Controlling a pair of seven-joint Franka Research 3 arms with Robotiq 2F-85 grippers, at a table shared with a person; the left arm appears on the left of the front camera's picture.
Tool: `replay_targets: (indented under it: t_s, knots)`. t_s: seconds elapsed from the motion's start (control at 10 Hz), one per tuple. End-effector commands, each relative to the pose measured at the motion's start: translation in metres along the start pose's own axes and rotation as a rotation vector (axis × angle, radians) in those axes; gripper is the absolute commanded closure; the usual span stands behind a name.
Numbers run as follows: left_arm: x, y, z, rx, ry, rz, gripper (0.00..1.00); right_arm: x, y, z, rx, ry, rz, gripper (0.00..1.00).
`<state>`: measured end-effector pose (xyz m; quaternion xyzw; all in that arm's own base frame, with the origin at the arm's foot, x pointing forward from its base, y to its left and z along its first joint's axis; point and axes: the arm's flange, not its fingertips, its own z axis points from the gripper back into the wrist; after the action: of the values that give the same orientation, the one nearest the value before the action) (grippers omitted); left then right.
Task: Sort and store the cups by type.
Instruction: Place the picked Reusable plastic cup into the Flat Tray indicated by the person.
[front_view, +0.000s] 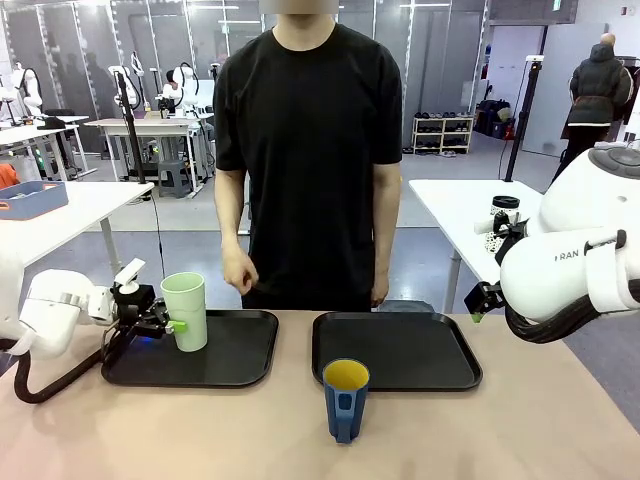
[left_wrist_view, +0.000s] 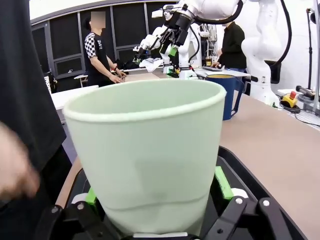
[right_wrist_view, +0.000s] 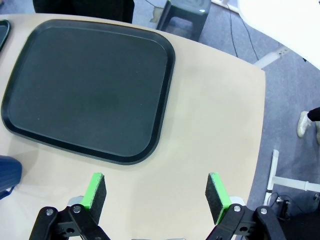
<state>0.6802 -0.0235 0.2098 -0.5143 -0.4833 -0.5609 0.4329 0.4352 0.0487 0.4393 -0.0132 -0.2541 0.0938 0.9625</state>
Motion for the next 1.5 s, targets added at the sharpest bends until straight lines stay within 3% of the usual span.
replay_targets:
  t_s: [0.0, 1.0, 1.1, 1.4]
  knots:
    - [-0.010, 0.006, 0.001, -0.018, -0.018, 0.020, 0.00, -0.002, 0.000, -0.001, 0.001, 0.001, -0.001, 0.00]
    - [0.015, -0.019, 0.074, 0.063, 0.020, 0.055, 0.00, -0.002, 0.000, -0.001, 0.001, 0.001, -0.001, 0.00]
    - [0.016, -0.019, 0.076, 0.062, -0.015, 0.075, 0.00, -0.002, 0.000, -0.001, 0.001, 0.001, -0.001, 0.00]
    - [0.010, -0.012, 0.075, 0.089, 0.026, 0.023, 0.00, -0.002, 0.000, -0.001, 0.001, 0.001, -0.001, 0.00]
